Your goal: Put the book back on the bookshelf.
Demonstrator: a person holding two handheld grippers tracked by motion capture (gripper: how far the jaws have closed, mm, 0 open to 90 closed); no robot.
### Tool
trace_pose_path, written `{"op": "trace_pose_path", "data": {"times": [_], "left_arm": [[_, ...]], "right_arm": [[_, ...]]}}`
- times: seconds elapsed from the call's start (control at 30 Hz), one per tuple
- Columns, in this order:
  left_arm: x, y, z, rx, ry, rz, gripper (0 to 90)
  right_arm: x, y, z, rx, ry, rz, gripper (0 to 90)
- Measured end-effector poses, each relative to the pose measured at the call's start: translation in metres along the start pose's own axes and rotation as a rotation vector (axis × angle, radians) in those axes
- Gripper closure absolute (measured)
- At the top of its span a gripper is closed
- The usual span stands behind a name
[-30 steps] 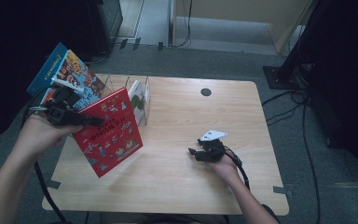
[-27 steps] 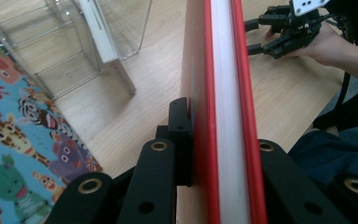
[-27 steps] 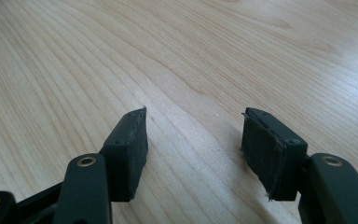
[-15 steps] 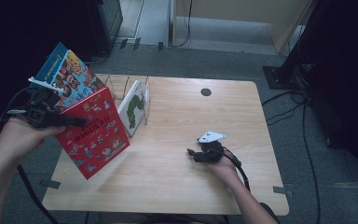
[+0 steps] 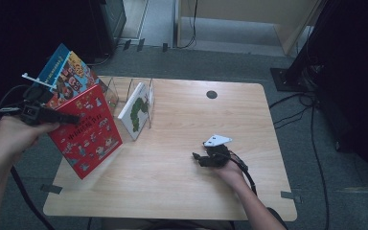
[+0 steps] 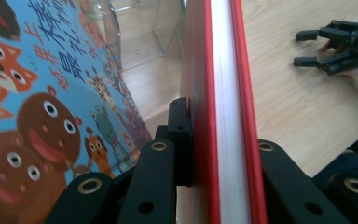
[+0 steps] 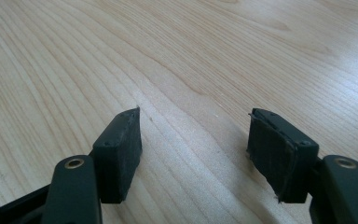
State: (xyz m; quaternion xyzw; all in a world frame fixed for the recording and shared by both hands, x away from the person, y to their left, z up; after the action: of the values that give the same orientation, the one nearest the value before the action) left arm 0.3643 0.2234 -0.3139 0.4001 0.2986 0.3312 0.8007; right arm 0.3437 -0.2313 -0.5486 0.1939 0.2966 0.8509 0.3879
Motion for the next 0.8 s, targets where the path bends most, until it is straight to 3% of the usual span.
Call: {"op": "trace_pose_path", "data": {"times": [0.47,0.63,0.8], "left_arm": [[0.017,-0.013,0.029,-0.006,0.031,0.043,80.1],[0.019,-0.020,0.035,-0.010,0.019,0.070,80.1],[0.026,-0.025,0.041,-0.015,0.042,0.061,80.2]], "right_arm": [[0.000,0.000,0.000,-0.001,0.001,-0.001,35.4],[0.000,0.000,0.000,-0.002,0.002,0.001,35.4],[0.000,-0.001,0.001,-0.004,-0.005,-0.006,35.4]]}}
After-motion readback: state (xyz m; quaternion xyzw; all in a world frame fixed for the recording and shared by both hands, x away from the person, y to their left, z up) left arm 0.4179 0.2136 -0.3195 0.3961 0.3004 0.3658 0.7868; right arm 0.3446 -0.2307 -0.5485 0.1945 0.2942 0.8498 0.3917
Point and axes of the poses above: each handheld gripper's, and its own axes: y roughly backward along the jaws, z roughly out of its top, x roughly to its left, the point moved 4 cm from there along -y, roughly forward along the jaws, and after that the axes turned 6 degrees about -y, right-handed, at the moved point
